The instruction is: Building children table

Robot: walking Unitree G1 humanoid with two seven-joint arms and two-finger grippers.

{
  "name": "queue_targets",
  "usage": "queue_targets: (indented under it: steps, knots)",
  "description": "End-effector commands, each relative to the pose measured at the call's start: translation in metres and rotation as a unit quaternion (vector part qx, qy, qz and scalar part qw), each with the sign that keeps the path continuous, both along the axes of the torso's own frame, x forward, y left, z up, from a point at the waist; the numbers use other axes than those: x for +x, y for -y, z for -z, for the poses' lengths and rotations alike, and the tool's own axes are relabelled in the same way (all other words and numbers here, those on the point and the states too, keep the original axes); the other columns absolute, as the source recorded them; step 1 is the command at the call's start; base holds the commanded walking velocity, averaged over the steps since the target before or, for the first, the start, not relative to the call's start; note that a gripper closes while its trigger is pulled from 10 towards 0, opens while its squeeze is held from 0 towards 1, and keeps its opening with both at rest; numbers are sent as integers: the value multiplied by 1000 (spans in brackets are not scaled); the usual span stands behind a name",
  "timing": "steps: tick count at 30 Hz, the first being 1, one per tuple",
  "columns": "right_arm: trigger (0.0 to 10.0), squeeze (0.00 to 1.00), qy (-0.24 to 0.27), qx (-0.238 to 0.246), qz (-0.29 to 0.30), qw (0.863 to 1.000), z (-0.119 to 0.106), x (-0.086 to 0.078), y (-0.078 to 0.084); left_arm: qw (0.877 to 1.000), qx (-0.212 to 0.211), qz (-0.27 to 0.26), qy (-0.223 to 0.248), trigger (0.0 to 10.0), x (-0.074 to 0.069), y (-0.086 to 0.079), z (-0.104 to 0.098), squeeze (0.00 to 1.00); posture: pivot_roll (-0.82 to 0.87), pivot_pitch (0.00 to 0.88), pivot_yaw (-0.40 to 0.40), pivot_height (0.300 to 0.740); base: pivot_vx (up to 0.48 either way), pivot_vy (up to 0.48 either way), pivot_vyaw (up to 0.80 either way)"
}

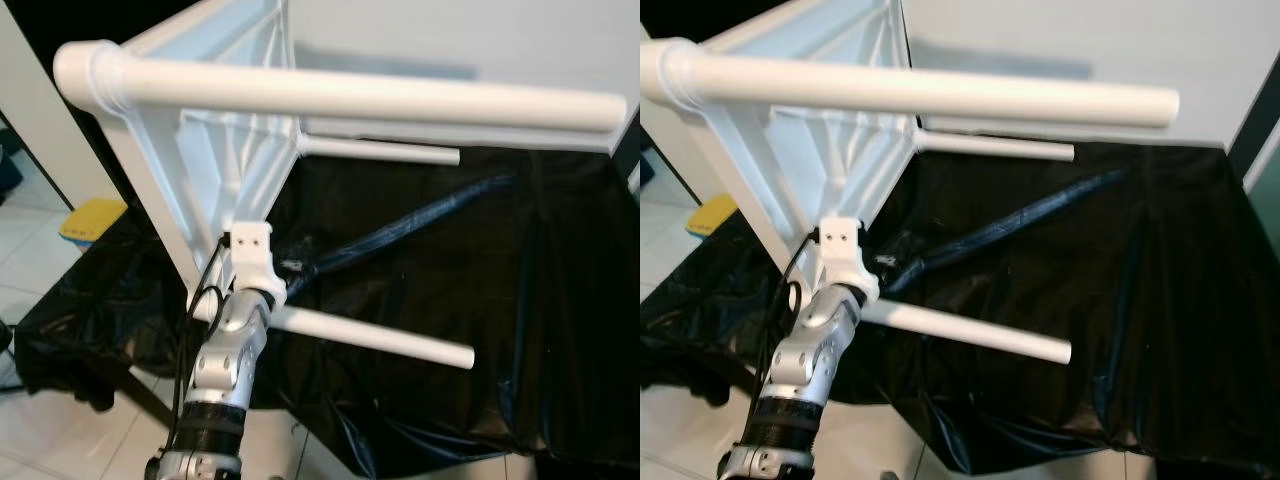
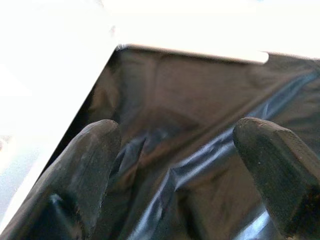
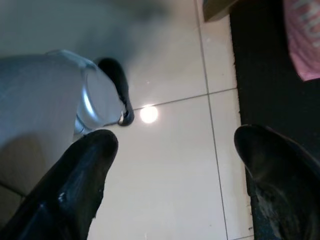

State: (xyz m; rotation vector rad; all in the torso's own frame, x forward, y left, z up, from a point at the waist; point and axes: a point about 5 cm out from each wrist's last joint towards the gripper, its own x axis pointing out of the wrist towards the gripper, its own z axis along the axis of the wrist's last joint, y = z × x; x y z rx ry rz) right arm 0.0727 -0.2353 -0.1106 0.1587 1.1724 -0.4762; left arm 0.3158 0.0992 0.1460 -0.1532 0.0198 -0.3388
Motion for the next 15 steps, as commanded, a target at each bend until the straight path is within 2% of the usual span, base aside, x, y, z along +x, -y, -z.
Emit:
queue_targets:
  steps: [1,15]
  knots:
    - [10000,0,26,-28,-288,957,-8,61,-38,1000,2,-2,1,10000,2,-3,-1,0,2,0,70,740,0,0,0]
    - [10000,0,28,-25,-287,957,-8,61,-40,1000,0,3,-3,10000,1,-1,-1,0,7,0,64,740,0,0,0]
